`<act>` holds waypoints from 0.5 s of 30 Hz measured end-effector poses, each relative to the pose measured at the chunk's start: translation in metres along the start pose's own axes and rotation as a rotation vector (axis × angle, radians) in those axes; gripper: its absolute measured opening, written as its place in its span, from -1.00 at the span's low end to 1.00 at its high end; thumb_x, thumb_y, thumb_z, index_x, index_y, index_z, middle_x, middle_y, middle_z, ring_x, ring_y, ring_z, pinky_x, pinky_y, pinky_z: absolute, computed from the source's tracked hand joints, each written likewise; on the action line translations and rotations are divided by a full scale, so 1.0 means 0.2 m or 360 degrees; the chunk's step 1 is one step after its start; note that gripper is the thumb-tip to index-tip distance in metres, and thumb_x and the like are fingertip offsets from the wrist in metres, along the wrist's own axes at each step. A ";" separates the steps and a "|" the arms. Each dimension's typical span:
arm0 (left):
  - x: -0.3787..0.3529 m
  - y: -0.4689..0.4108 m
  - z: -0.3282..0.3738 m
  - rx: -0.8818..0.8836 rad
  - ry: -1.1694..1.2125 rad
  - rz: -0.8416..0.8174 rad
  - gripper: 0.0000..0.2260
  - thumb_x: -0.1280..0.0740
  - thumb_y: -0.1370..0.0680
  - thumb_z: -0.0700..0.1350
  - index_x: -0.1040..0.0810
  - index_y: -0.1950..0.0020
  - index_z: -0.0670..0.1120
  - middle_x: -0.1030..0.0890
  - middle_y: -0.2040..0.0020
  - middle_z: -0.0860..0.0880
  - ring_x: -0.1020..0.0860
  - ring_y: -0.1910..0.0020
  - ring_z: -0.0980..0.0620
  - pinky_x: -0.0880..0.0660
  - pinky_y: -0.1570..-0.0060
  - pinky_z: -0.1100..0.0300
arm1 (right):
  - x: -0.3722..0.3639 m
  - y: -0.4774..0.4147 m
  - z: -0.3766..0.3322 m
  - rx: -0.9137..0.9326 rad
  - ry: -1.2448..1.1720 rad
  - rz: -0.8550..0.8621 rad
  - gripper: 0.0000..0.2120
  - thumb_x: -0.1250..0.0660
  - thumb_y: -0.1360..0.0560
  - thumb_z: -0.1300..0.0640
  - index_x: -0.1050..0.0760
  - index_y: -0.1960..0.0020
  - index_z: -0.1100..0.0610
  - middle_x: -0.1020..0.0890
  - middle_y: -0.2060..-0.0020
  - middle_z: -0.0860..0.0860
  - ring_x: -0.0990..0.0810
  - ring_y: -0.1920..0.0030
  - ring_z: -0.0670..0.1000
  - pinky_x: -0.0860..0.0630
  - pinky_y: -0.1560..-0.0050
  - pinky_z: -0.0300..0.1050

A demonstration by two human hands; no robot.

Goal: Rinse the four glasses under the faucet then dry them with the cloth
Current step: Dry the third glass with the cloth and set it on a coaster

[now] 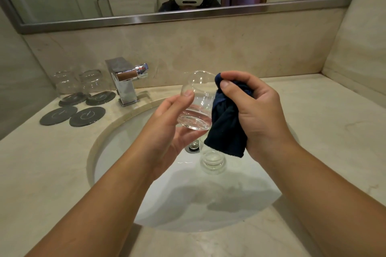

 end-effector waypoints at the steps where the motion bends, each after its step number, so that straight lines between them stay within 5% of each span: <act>1: 0.00 0.00 0.00 -0.0009 0.0009 -0.0016 -0.52 -0.42 -0.65 0.04 -0.48 -0.48 -0.17 -0.60 -0.40 -0.26 -0.68 -0.28 -0.23 -0.63 -0.30 -0.12 | 0.01 0.00 0.02 -0.0045 -0.0052 0.0021 -0.83 -0.48 -0.57 0.27 -0.74 0.06 0.02 -0.77 0.08 -0.04 -0.71 0.06 -0.08 -0.62 0.01 -0.17; 8: -0.04 0.00 0.01 -0.0044 0.0087 -0.0137 -0.63 -0.34 -0.68 0.06 -0.50 -0.44 -0.06 -0.63 -0.41 -0.19 -0.63 -0.37 -0.26 -0.56 -0.40 -0.13 | 0.01 0.00 0.11 -0.0278 -0.0331 0.0065 -0.85 -0.46 -0.59 0.24 -0.75 0.04 0.01 -0.75 -0.02 0.06 -0.71 0.00 0.05 -0.69 -0.10 0.05; 12: -0.05 0.00 0.02 -0.0066 0.0103 -0.0140 -0.65 -0.35 -0.63 0.05 -0.53 -0.39 -0.03 -0.63 -0.41 -0.17 -0.64 -0.34 -0.29 -0.48 -0.48 -0.19 | 0.00 0.00 0.11 -0.0314 -0.0342 0.0041 -0.84 -0.45 -0.60 0.24 -0.74 0.04 0.02 -0.73 0.06 0.00 -0.68 0.12 -0.02 -0.64 0.10 -0.11; 15: -0.05 0.00 0.02 -0.0097 0.0099 -0.0113 -0.65 -0.39 -0.60 0.07 -0.57 -0.36 0.01 -0.70 -0.32 -0.08 -0.66 -0.32 -0.27 -0.48 -0.47 -0.20 | 0.01 0.00 0.10 -0.0272 -0.0282 0.0047 -0.85 -0.46 -0.59 0.23 -0.76 0.05 0.01 -0.74 0.08 -0.02 -0.69 0.10 -0.03 -0.64 0.07 -0.12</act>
Point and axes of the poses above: each hand's wrist, its own y-axis away from the middle knuckle, its own x-axis out of the back of the hand, z = x × y, the point moved 9 cm from there along -y, towards the middle knuckle
